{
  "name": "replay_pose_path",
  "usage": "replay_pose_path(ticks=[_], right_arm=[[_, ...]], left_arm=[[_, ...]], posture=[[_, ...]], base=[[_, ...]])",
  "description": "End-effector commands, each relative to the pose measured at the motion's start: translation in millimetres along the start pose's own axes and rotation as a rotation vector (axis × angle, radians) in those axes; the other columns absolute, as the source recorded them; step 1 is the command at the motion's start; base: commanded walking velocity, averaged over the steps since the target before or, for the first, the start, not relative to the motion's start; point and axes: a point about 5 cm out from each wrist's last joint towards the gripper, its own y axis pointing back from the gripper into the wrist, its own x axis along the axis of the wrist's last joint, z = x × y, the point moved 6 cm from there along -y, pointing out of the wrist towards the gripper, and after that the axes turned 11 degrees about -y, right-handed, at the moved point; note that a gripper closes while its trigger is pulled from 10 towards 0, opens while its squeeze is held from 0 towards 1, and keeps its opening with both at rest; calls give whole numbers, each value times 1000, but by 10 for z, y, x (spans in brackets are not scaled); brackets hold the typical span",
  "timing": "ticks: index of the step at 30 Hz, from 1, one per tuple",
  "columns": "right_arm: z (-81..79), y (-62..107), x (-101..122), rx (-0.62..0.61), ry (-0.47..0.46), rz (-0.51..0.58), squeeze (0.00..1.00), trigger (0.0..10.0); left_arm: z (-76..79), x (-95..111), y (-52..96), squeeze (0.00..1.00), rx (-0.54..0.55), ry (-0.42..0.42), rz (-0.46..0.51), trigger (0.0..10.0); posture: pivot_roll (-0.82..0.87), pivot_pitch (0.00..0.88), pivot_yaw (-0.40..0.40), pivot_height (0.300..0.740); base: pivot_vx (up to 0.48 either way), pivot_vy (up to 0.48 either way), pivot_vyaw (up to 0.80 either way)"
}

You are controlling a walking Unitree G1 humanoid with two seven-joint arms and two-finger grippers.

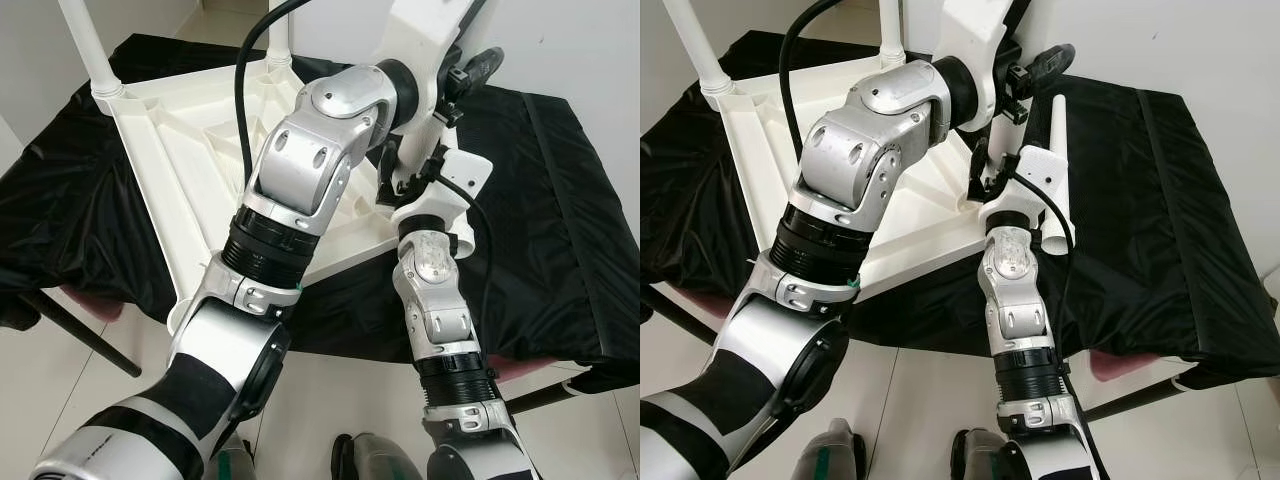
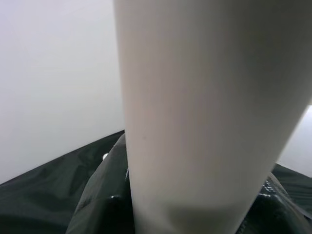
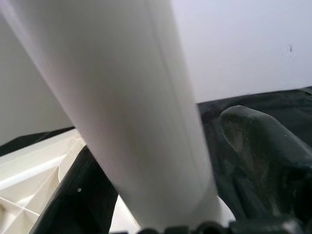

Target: Building children table

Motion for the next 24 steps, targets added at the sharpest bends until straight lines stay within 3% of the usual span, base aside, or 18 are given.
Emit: replay_pose_path(ticks=[1, 6, 7, 8, 9, 10, 11, 12, 21, 22, 24], right_arm=[[-23, -13, 25, 7, 4, 16, 0, 10000], [-40, -12, 35, 13, 0, 22, 0, 10000], [-46, -13, 36, 14, -2, 23, 0, 7647], [-40, -14, 35, 10, 1, 24, 0, 6353], [-40, -14, 35, 10, 1, 24, 0, 6353], [-36, -16, 34, 8, 3, 25, 0, 1882], [-33, -17, 31, 7, 4, 24, 0, 1882], [-31, -18, 31, 5, 5, 24, 0, 0], [-26, -27, 51, 3, 5, 38, 0, 0], [-23, -28, 54, 1, 3, 38, 0, 0], [-17, -29, 56, -2, 1, 38, 0, 0]], left_arm=[[-140, 45, -1, 0, 159, -17, -19, 10000], [-92, 54, -13, 0, 146, -16, -17, 10000], [-71, 63, -19, 0, 139, -15, -14, 10000], [-68, 68, -20, 0, 138, -15, -13, 10000], [-68, 68, -20, 0, 138, -15, -13, 10000], [-67, 70, -21, 0, 137, -15, -12, 10000], [-64, 73, -21, 0, 136, -16, -12, 10000], [-61, 76, -19, 0, 135, -16, -11, 10000], [-37, 67, -18, 0, 121, -10, -9, 10000], [-6, 80, -14, 1000, 96, 15, 8, 10000], [6, 92, -8, 1000, 89, 35, 18, 10000]], posture=[[-21, 15, -29, 740], [-20, 22, -27, 740], [-20, 22, -27, 740], [-20, 22, -27, 740], [-20, 22, -27, 740], [-20, 22, -27, 740], [-19, 24, -26, 740], [-19, 26, -23, 740], [-20, 28, -20, 740], [-20, 31, -21, 740], [-21, 31, -21, 740]], base=[[0, 0, 0], [0, 0, 0], [0, 0, 0], [0, 0, 0], [0, 0, 0], [0, 0, 0], [0, 0, 0], [0, 0, 0], [0, 0, 0], [0, 0, 0], [0, 0, 0]])
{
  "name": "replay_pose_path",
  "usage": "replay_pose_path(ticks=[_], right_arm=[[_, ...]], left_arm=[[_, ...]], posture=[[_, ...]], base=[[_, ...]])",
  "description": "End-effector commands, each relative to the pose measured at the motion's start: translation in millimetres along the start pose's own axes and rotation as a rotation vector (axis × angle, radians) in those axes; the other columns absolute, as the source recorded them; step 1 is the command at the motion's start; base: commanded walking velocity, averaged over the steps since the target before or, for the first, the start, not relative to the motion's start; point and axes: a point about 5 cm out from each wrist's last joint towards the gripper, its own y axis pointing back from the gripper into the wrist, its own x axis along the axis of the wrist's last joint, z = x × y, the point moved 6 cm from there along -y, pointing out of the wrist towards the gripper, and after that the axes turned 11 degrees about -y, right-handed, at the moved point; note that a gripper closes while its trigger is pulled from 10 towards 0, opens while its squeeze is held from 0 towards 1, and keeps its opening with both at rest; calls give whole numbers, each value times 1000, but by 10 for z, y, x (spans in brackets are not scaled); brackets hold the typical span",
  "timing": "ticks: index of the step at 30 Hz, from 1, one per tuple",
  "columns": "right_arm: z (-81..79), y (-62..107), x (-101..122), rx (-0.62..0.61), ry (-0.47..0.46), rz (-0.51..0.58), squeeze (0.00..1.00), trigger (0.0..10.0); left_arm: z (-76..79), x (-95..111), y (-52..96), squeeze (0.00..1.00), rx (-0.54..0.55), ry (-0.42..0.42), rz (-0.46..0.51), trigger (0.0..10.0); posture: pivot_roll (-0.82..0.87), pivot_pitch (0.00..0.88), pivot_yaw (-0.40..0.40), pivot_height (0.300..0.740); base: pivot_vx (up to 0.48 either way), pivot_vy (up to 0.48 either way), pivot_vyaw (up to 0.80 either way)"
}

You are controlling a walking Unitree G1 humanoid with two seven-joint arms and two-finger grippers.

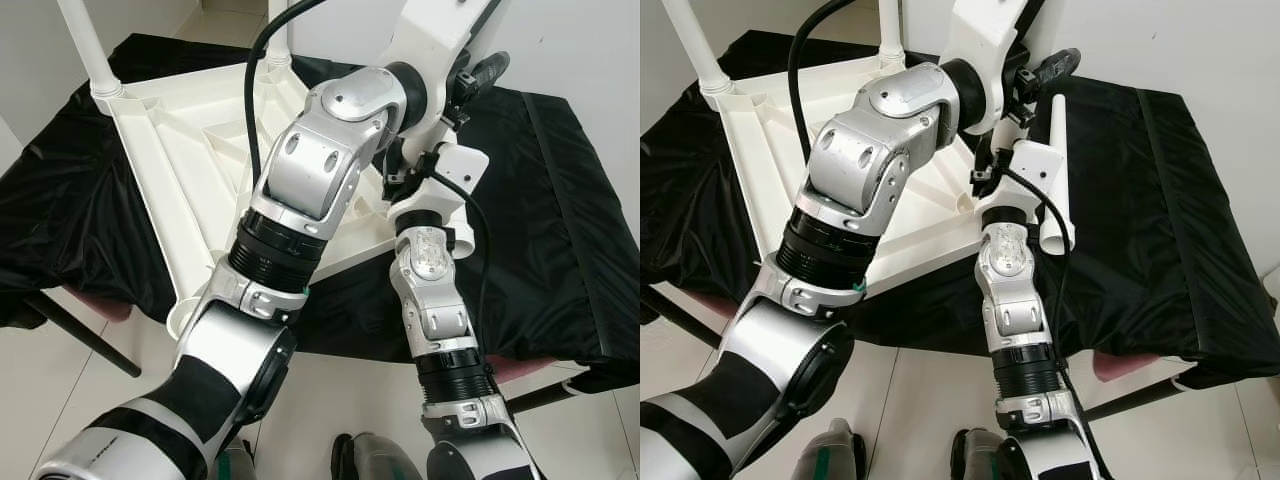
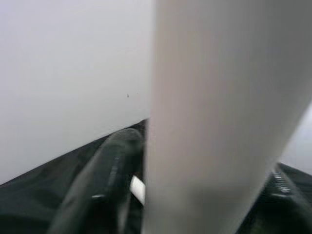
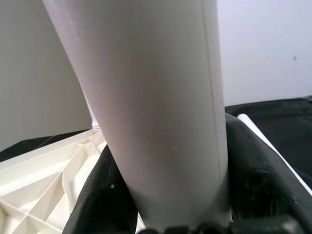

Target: Building children table

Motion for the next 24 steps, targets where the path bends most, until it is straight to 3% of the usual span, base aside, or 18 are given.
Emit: replay_pose_path(ticks=[1, 5, 6, 9, 10, 11, 12, 14, 19, 24], right_arm=[[11, -22, 39, -9, -8, 17, 0, 0], [27, -27, 46, -21, -7, 19, 0, 0], [33, -28, 46, -25, -8, 19, 0, 2941], [39, -29, 45, -29, -10, 18, 0, 2941], [54, -32, 37, -37, -13, 14, 0, 10000], [67, -35, 32, -43, -15, 11, 0, 10000], [82, -40, 30, -51, -16, 8, 0, 10000], [217, -76, -11, -116, -27, -23, 0, 10000], [317, -106, -28, -157, -35, -37, 0, 10000], [498, -184, 31, -218, -36, -26, 0, 10000]], left_arm=[[-7, 60, -5, 1000, 75, 51, 22, 10000], [2, 75, 2, 1000, 66, 46, 27, 10000], [1, 77, 4, 1000, 67, 43, 27, 10000], [0, 79, 5, 1000, 69, 39, 26, 10000], [0, 81, 7, 1000, 70, 28, 25, 10000], [6, 86, 8, 1000, 67, 26, 28, 10000], [14, 95, 11, 0, 64, 21, 33, 10000], [90, 180, 43, 0, 19, 82, 85, 10000], [145, 199, 56, 0, -17, 118, 109, 10000], [150, 83, 117, 0, -20, 164, 100, 10000]], posture=[[-21, 31, -21, 740], [-20, 34, -17, 740], [-20, 33, -16, 740], [-20, 33, -16, 740], [-20, 34, -16, 740], [-21, 35, -15, 740], [-21, 35, -15, 740], [-22, 37, -14, 740], [-22, 37, -14, 740], [-27, 35, -13, 740]], base=[[0, 0, 0], [0, 0, 0], [0, 0, 0], [0, 0, 0], [0, 0, 0], [0, 0, 0], [0, 0, 0], [0, 0, 0], [0, 0, 0], [0, 0, 0]])
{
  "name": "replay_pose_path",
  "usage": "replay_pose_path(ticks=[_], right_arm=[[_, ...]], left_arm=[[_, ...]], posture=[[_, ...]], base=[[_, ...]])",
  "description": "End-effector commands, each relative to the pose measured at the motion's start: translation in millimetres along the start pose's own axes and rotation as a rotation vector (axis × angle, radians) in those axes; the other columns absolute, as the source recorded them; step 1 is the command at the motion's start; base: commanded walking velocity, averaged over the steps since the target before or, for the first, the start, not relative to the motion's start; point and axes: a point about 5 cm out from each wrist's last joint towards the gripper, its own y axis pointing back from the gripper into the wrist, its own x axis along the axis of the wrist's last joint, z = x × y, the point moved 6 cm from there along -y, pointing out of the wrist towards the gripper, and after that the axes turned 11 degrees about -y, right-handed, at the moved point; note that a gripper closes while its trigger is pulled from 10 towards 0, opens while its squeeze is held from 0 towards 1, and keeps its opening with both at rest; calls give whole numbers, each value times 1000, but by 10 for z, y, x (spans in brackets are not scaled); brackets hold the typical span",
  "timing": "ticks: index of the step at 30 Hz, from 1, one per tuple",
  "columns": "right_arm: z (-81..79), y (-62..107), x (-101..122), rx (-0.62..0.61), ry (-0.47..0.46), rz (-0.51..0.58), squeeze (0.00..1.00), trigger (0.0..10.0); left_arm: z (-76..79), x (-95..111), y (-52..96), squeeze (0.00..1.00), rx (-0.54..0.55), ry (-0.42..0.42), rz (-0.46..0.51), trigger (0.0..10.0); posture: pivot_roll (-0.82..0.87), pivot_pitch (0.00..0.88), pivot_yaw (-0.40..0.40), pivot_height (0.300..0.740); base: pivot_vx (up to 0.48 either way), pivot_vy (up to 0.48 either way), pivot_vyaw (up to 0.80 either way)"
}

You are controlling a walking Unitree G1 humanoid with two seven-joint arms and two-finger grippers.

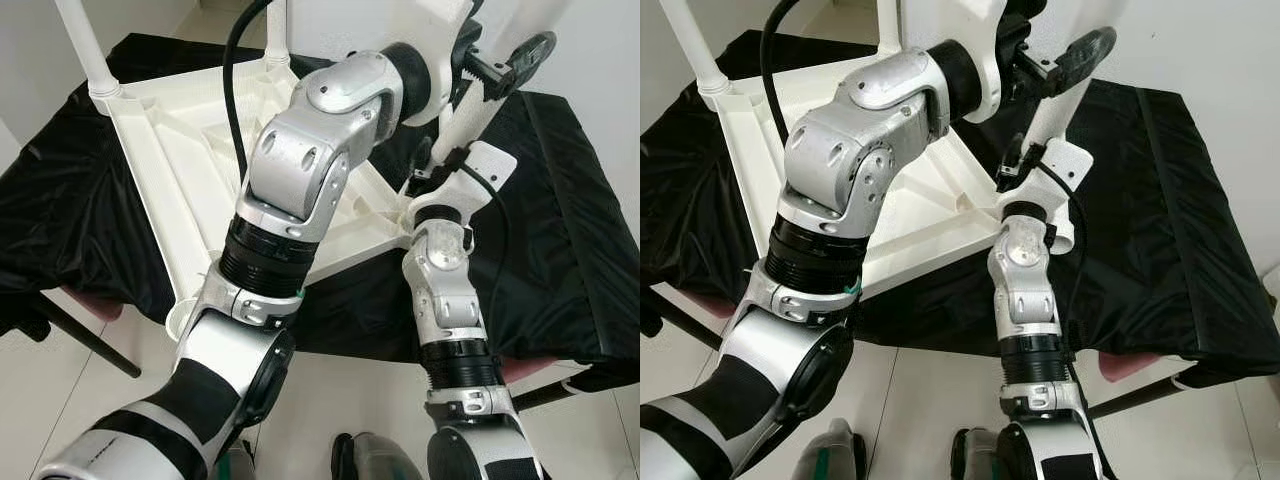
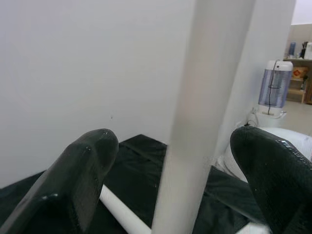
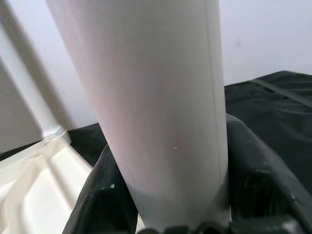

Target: Building children table

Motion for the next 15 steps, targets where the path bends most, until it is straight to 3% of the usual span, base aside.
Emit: replay_pose_path(ticks=[1, 7, 9, 11, 13, 15], right_arm=[[54, -40, 17, -27, -9, -1, 0, 10000], [159, -142, 116, -50, -3, 16, 0, 10000], [163, -175, 67, -25, 24, -15, 0, 10000], [163, -175, 67, -25, 24, -15, 0, 10000], [155, -212, 21, 8, 56, -41, 0, 10000], [148, -229, 16, 25, 66, -46, 0, 10000]], left_arm=[[124, -68, -18, 0, 4, 83, 3, 10000], [30, -366, 139, 0, 58, 104, -77, 10000], [-100, -560, 229, 0, 155, 86, -124, 10000], [-100, -560, 229, 0, 155, 86, -124, 10000], [-237, -729, 333, 0, 262, 53, -152, 10000], [-282, -790, 385, 0, 295, 54, -150, 10000]], posture=[[-27, 35, -13, 740], [-33, 31, -18, 740], [-34, 29, -19, 740], [-34, 29, -19, 740], [-31, 30, -23, 740], [-30, 30, -24, 740]], base=[[0, 0, 0], [0, 0, 0], [0, 0, 0], [0, 0, 0], [0, 0, 0], [0, 0, 0]])
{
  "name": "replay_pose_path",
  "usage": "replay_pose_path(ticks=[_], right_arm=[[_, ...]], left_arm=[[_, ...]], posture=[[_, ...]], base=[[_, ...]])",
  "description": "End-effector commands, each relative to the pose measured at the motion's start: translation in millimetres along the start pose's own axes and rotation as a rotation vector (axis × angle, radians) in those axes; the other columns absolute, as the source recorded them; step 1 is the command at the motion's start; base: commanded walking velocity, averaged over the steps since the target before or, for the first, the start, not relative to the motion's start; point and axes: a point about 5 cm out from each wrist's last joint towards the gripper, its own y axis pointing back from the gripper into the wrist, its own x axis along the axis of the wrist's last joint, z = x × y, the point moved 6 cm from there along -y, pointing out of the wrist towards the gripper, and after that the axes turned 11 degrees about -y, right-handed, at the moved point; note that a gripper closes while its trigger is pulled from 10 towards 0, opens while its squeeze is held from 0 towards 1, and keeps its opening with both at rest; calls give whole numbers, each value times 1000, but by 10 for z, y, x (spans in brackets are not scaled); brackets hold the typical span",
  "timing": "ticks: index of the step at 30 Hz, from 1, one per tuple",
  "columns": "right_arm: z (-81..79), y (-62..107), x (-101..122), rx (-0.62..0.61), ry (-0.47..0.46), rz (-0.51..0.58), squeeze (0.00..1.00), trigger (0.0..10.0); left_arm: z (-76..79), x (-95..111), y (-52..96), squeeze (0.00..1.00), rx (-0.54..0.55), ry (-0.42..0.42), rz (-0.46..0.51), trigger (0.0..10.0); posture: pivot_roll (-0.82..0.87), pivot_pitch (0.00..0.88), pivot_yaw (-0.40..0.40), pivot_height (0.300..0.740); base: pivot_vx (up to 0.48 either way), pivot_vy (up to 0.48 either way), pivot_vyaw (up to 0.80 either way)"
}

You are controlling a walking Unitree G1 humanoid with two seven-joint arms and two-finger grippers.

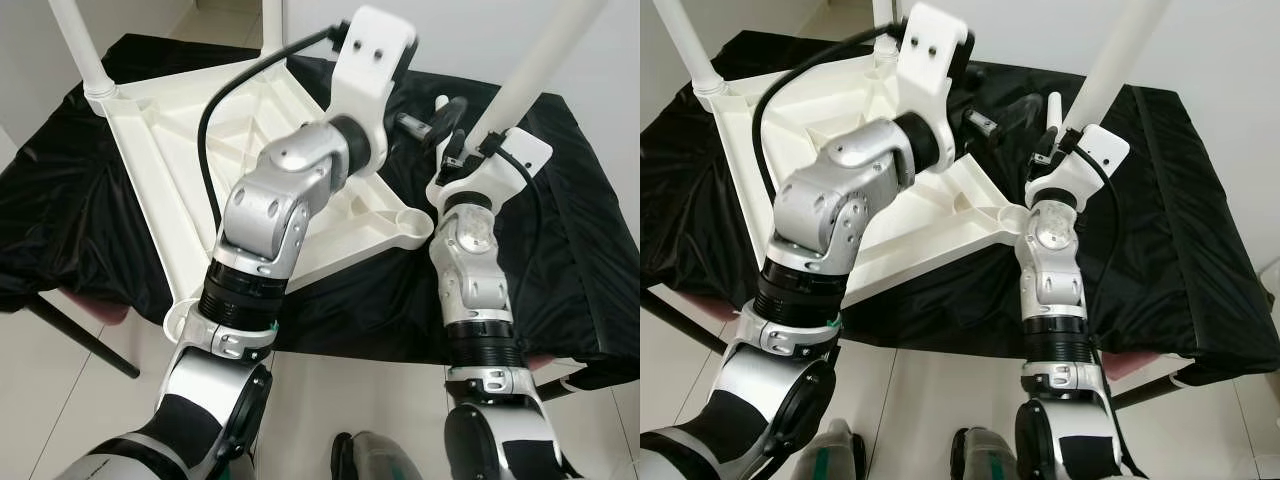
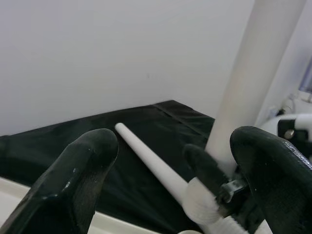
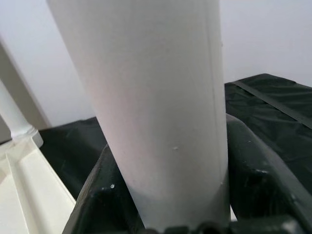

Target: Building children table

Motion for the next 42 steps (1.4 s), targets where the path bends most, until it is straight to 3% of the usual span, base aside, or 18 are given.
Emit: replay_pose_path(ticks=[1, 4, 7, 10, 19, 23, 25, 26, 29, 31, 34, 37, 42], right_arm=[[-50, -31, 5, 32, -1, -9, 0, 10000], [-58, -48, 12, 47, 1, -11, 0, 10000], [-94, -119, 40, 108, 8, -26, 0, 10000], [-98, -148, 80, 134, 29, -20, 0, 10000], [-120, -152, 99, 187, 62, -25, 0, 10000], [-131, -147, 101, 211, 73, -30, 0, 10000], [-127, -148, 103, 214, 76, -30, 0, 10000], [-116, -147, 108, 208, 81, -26, 0, 10000], [-113, -146, 109, 207, 79, -26, 0, 10000], [-110, -141, 100, 199, 77, -29, 0, 10000], [-117, -134, 90, 197, 75, -31, 0, 10000], [-125, -124, 88, 197, 79, -29, 0, 10000], [-103, -119, 89, 197, 80, -34, 0, 10000]], left_arm=[[-141, -110, 22, 0, 185, 13, -17, 10000], [-191, -174, 59, 0, 218, -2, -22, 10000], [-466, -358, 222, 0, 435, -137, -57, 10000], [-547, -445, 294, 0, 496, -158, -69, 10000], [-555, -761, 438, 0, 515, -154, -148, 10000], [-613, -882, 556, 0, 549, -237, -179, 10000], [-647, -926, 600, 0, 576, -237, -188, 10000], [-748, -983, 678, 0, 657, -172, -206, 10000], [-798, -984, 703, 0, 697, -144, -207, 10000], [-948, -1027, 765, 0, 803, -67, -235, 10000], [-1050, -1098, 825, 0, 864, -27, -268, 10000], [-1101, -1165, 878, 0, 892, -19, -298, 10000], [-1049, -1177, 865, 0, 829, -30, -275, 10000]], posture=[[-30, 30, -24, 740], [-25, 32, -27, 740], [-29, 37, -20, 740], [-32, 39, -17, 740], [-43, 42, -14, 740], [-42, 44, -13, 740], [-42, 44, -13, 740], [-41, 44, -10, 740], [-42, 45, -8, 740], [-43, 44, -11, 740], [-43, 44, -11, 740], [-47, 43, -10, 740], [-51, 42, -12, 740]], base=[[0, 0, 0], [0, 0, 0], [0, 0, 0], [0, 0, 0], [0, 0, 0], [0, 0, 0], [0, 0, 0], [0, 0, 0], [0, 0, 0], [0, 0, 0], [0, 0, 0], [0, 0, 0], [0, 0, 0]])
